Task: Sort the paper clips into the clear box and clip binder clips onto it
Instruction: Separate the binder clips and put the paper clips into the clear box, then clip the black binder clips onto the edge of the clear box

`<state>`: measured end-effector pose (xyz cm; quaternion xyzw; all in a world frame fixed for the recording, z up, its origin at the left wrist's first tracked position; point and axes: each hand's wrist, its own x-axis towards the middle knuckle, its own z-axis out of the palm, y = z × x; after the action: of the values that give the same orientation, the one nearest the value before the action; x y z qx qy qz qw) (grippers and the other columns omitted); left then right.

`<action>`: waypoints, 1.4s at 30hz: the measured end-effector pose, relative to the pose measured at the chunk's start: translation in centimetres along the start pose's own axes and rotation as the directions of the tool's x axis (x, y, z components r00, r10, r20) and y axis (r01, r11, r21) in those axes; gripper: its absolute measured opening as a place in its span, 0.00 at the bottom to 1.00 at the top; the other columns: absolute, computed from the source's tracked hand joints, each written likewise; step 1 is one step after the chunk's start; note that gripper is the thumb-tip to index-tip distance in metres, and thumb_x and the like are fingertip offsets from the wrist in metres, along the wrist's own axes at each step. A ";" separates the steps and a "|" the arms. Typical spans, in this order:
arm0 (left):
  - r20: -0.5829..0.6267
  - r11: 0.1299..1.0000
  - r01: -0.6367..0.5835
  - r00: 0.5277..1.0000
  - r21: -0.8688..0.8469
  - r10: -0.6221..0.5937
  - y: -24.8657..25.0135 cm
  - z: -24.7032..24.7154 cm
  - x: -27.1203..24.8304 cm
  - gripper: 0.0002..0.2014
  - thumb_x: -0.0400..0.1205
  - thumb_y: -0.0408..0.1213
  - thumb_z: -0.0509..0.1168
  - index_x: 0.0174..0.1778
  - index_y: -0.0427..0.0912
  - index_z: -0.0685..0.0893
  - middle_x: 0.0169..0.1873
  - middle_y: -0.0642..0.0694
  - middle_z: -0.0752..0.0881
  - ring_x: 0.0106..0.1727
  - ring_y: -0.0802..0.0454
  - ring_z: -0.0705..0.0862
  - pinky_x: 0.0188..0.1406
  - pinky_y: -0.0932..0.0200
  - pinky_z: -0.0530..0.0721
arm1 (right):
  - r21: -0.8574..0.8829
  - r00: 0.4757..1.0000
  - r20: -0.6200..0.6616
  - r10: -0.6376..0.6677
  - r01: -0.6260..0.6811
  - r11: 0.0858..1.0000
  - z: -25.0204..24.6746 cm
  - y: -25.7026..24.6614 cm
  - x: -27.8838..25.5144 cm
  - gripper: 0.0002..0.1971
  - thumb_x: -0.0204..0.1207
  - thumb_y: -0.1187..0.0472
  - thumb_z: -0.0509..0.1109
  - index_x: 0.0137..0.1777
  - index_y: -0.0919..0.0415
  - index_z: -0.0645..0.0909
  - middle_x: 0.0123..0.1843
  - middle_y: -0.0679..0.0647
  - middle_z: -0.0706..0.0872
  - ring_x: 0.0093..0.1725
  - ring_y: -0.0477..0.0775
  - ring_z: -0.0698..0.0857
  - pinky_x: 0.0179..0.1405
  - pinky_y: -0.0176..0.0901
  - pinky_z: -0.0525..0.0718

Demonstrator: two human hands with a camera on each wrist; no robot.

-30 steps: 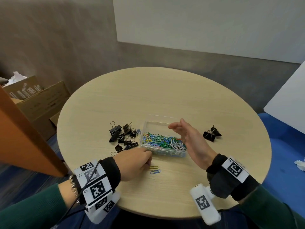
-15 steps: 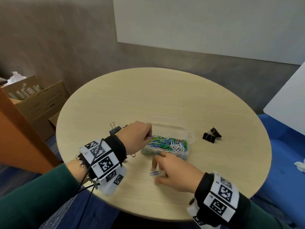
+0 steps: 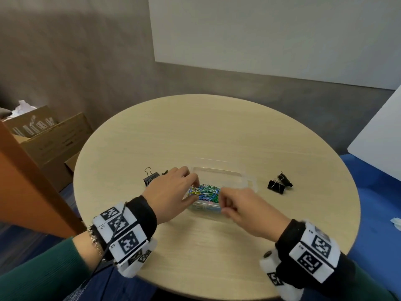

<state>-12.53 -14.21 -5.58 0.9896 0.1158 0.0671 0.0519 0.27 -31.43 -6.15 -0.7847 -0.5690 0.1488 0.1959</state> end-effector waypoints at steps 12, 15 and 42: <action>0.103 0.992 0.117 0.988 -0.039 -0.112 -4.3 -2.2 -2.6 0.14 0.80 0.52 0.64 0.60 0.56 0.79 0.54 0.56 0.77 0.50 0.56 0.78 0.47 0.58 0.80 | -0.109 0.992 -0.068 0.109 -0.116 0.987 -2.5 2.7 -0.3 0.10 0.77 0.47 0.69 0.56 0.46 0.80 0.55 0.46 0.76 0.54 0.46 0.77 0.50 0.39 0.74; 0.141 0.992 0.029 0.990 -0.125 -0.011 -3.7 -1.8 -2.5 0.14 0.80 0.49 0.67 0.61 0.55 0.80 0.59 0.56 0.76 0.58 0.56 0.78 0.56 0.57 0.79 | -0.142 0.992 0.044 0.116 -0.109 0.984 -2.2 2.1 -0.6 0.11 0.75 0.46 0.71 0.56 0.45 0.82 0.56 0.45 0.76 0.55 0.47 0.77 0.52 0.40 0.75; 0.188 0.963 -0.172 0.959 -0.208 0.212 0.5 -0.5 -1.4 0.22 0.72 0.64 0.68 0.60 0.61 0.77 0.68 0.63 0.71 0.67 0.64 0.70 0.66 0.57 0.69 | -0.106 0.942 -0.159 0.295 -0.313 0.944 -8.6 9.0 -2.1 0.12 0.77 0.59 0.71 0.58 0.44 0.83 0.60 0.47 0.84 0.56 0.46 0.82 0.60 0.48 0.82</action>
<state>-13.79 -15.01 -5.17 0.9883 0.0059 -0.0217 0.1511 11.04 -37.07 -2.88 -0.8828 -0.4341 0.0841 0.1586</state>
